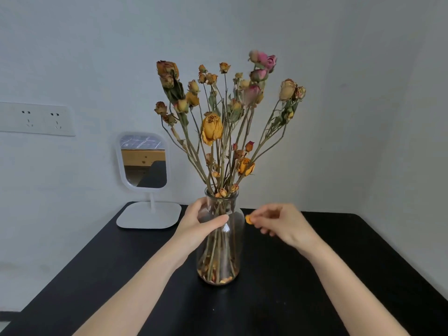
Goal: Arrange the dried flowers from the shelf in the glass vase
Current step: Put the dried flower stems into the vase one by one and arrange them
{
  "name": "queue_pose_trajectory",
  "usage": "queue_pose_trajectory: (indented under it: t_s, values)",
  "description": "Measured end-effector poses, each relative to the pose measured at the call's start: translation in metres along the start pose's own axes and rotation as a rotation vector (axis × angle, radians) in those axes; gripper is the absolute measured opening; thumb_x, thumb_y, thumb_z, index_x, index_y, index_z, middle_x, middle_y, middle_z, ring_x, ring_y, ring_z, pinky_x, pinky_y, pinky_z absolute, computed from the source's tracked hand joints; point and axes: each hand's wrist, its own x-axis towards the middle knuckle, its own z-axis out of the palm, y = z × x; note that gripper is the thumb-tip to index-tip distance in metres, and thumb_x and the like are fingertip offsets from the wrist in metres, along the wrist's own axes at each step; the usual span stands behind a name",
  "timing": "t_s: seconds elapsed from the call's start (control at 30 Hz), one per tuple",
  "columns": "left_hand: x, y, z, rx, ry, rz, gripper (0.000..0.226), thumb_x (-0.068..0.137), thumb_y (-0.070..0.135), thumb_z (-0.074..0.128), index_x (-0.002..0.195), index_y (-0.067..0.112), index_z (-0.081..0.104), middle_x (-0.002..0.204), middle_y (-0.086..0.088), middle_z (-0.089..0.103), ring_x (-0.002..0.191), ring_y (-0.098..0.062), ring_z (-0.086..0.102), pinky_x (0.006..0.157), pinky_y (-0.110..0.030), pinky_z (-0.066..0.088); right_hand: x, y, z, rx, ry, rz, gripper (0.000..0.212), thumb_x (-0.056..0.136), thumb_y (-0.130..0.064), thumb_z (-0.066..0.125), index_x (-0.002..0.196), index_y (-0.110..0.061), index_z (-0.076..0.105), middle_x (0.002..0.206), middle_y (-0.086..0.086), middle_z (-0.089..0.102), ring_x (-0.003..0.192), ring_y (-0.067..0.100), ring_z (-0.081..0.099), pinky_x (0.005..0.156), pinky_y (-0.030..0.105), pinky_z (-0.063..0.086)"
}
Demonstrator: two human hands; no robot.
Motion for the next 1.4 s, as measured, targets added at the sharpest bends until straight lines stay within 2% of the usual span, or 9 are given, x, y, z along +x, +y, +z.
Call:
queue_pose_trajectory:
  t_s: [0.2, 0.33, 0.47, 0.57, 0.7, 0.83, 0.93, 1.23, 1.4]
  values:
    - [0.0, 0.005, 0.015, 0.157, 0.182, 0.069, 0.075, 0.063, 0.055, 0.074, 0.127, 0.029, 0.046, 0.132, 0.004, 0.038, 0.122, -0.016, 0.04, 0.105, -0.042, 0.038, -0.012, -0.051, -0.014, 0.11, 0.074, -0.263, 0.015, 0.086, -0.02, 0.063, 0.083, -0.033, 0.07, 0.066, -0.015, 0.069, 0.064, -0.003, 0.062, 0.057, 0.006, 0.047]
    - [-0.002, 0.008, 0.025, 0.262, 0.269, 0.079, 0.079, 0.059, 0.066, 0.07, 0.126, 0.031, 0.044, 0.131, 0.001, 0.036, 0.126, -0.021, 0.035, 0.105, -0.047, 0.037, -0.006, -0.063, 0.001, -0.171, 0.335, -0.397, 0.017, 0.086, -0.023, 0.063, 0.1, -0.023, 0.073, 0.083, -0.016, 0.069, 0.067, -0.005, 0.06, 0.066, 0.007, 0.049]
    - [-0.005, 0.009, 0.028, 0.274, 0.285, 0.061, 0.079, 0.058, 0.068, 0.069, 0.124, 0.032, 0.045, 0.128, 0.001, 0.036, 0.125, -0.023, 0.035, 0.103, -0.047, 0.038, 0.003, -0.067, 0.016, -0.555, 0.583, -0.537, 0.016, 0.087, -0.022, 0.065, 0.095, -0.012, 0.074, 0.085, 0.005, 0.074, 0.071, 0.019, 0.069, 0.062, 0.029, 0.056]
    - [-0.005, 0.01, 0.028, 0.256, 0.284, 0.042, 0.081, 0.056, 0.067, 0.068, 0.126, 0.032, 0.044, 0.13, 0.001, 0.036, 0.126, -0.022, 0.035, 0.104, -0.049, 0.037, 0.01, -0.067, 0.025, -0.707, 0.642, -0.529, 0.014, 0.089, -0.016, 0.061, 0.085, -0.007, 0.071, 0.071, 0.008, 0.07, 0.057, 0.025, 0.066, 0.05, 0.027, 0.048]
    - [-0.005, 0.01, 0.029, 0.272, 0.301, 0.026, 0.077, 0.063, 0.062, 0.071, 0.128, 0.032, 0.042, 0.133, -0.001, 0.035, 0.128, -0.023, 0.032, 0.105, -0.051, 0.035, 0.017, -0.07, 0.034, -0.76, 0.637, -0.449, 0.013, 0.091, -0.013, 0.057, 0.088, -0.005, 0.066, 0.067, 0.01, 0.067, 0.056, 0.028, 0.065, 0.052, 0.024, 0.043]
    - [-0.005, 0.01, 0.029, 0.273, 0.306, 0.038, 0.077, 0.064, 0.061, 0.071, 0.129, 0.032, 0.041, 0.135, -0.001, 0.035, 0.129, -0.022, 0.031, 0.106, -0.051, 0.034, 0.021, -0.068, 0.037, -0.754, 0.597, -0.392, 0.021, 0.096, -0.019, 0.044, 0.094, -0.011, 0.063, 0.078, 0.007, 0.067, 0.069, 0.026, 0.066, 0.056, 0.024, 0.036]
    - [-0.004, 0.008, 0.029, 0.273, 0.308, 0.034, 0.078, 0.064, 0.062, 0.071, 0.129, 0.033, 0.039, 0.135, 0.0, 0.033, 0.129, -0.023, 0.031, 0.106, -0.051, 0.033, 0.021, -0.066, 0.035, -0.754, 0.529, -0.386, 0.025, 0.096, -0.024, 0.043, 0.096, -0.015, 0.066, 0.085, 0.004, 0.069, 0.075, 0.022, 0.066, 0.062, 0.027, 0.045]
    - [-0.003, 0.005, 0.029, 0.246, 0.29, 0.063, 0.087, 0.053, 0.071, 0.067, 0.128, 0.035, 0.039, 0.133, 0.001, 0.033, 0.127, -0.022, 0.033, 0.105, -0.048, 0.036, 0.004, -0.057, 0.024, -0.524, 0.509, -0.501, 0.026, 0.094, -0.03, 0.048, 0.099, -0.017, 0.07, 0.063, -0.005, 0.063, 0.054, 0.011, 0.061, 0.054, 0.025, 0.052]
    - [-0.008, -0.005, 0.016, -0.006, 0.092, 0.002, 0.122, 0.036, 0.066, 0.077, 0.14, 0.033, 0.023, 0.146, 0.0, 0.026, 0.131, -0.02, 0.034, 0.104, -0.042, 0.034, -0.006, -0.026, 0.026, -0.146, 0.66, -0.427, 0.038, 0.091, -0.035, 0.041, 0.067, -0.015, 0.063, 0.048, -0.006, 0.05, 0.044, 0.01, 0.052, 0.043, 0.018, 0.039]
